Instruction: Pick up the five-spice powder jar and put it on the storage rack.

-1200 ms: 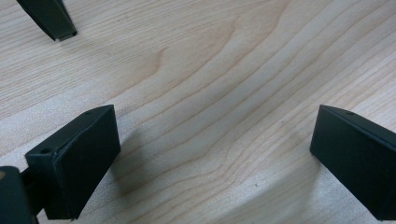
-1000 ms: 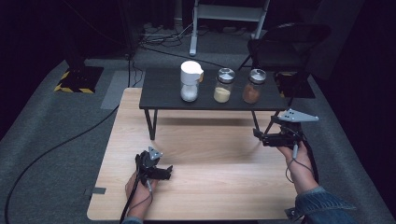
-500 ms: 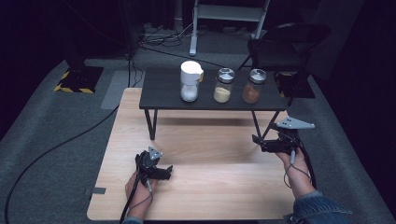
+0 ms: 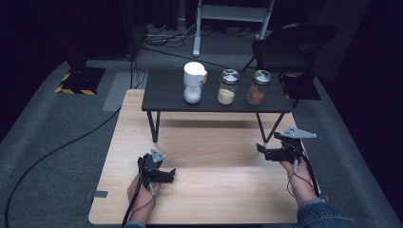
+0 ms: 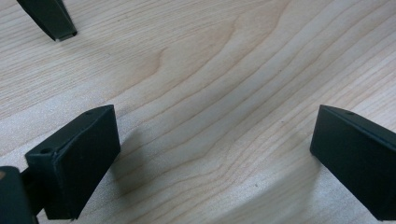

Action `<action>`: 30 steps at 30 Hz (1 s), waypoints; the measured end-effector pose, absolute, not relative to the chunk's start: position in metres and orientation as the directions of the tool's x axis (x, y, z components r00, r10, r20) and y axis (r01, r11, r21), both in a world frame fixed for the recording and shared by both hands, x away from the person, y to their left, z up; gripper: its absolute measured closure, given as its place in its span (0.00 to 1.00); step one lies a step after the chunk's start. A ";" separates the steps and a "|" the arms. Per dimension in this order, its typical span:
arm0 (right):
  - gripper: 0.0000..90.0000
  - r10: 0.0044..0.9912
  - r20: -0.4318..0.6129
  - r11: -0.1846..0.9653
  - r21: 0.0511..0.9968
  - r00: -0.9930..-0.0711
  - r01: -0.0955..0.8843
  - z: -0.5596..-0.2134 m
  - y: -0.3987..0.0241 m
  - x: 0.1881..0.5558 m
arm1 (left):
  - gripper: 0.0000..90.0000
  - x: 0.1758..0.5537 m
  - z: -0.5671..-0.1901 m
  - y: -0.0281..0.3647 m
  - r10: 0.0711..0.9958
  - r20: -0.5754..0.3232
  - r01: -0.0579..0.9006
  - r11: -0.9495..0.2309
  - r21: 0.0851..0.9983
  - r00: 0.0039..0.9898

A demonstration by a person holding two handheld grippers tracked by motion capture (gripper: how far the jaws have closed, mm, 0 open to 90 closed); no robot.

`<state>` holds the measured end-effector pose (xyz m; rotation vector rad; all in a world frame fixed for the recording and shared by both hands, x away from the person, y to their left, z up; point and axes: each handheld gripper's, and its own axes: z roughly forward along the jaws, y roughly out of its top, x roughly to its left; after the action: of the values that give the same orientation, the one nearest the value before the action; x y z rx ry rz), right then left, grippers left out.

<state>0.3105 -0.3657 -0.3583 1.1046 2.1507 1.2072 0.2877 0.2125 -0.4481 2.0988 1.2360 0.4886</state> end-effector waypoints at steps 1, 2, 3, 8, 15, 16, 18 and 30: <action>0.07 0.810 0.009 0.304 0.849 -0.586 0.433 -0.360 -0.365 0.311 | 0.02 0.288 -0.448 0.213 0.873 -0.006 0.633 -0.348 0.692 0.487; 0.07 0.811 0.009 0.304 0.848 -0.586 0.434 -0.362 -0.365 0.310 | 0.02 0.288 -0.448 0.213 0.873 -0.006 0.633 -0.348 0.691 0.487; 0.07 0.812 0.003 0.308 0.847 -0.584 0.432 -0.365 -0.365 0.310 | 0.02 0.288 -0.448 0.213 0.873 -0.006 0.633 -0.348 0.691 0.487; 0.07 0.813 0.003 0.314 0.840 -0.583 0.443 -0.374 -0.363 0.309 | 0.02 0.288 -0.448 0.213 0.873 -0.006 0.633 -0.348 0.691 0.487; 0.07 0.810 0.005 0.329 0.823 -0.586 0.462 -0.385 -0.361 0.311 | 0.02 0.288 -0.448 0.212 0.873 -0.006 0.633 -0.348 0.691 0.487; 0.07 0.813 -0.003 0.337 0.817 -0.583 0.467 -0.390 -0.360 0.310 | 0.02 0.288 -0.448 0.213 0.873 -0.006 0.633 -0.348 0.691 0.487; 0.07 0.813 -0.003 0.342 0.812 -0.583 0.473 -0.394 -0.359 0.310 | 0.02 0.288 -0.448 0.213 0.873 -0.006 0.633 -0.348 0.691 0.487; 0.07 0.804 0.001 0.367 0.786 -0.594 0.498 -0.416 -0.355 0.313 | 0.02 0.288 -0.448 0.213 0.873 -0.006 0.633 -0.349 0.691 0.487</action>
<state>0.3129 -0.3549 -0.4158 1.1354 2.2491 1.0923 0.2877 0.2125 -0.4481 2.0995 1.2358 0.4889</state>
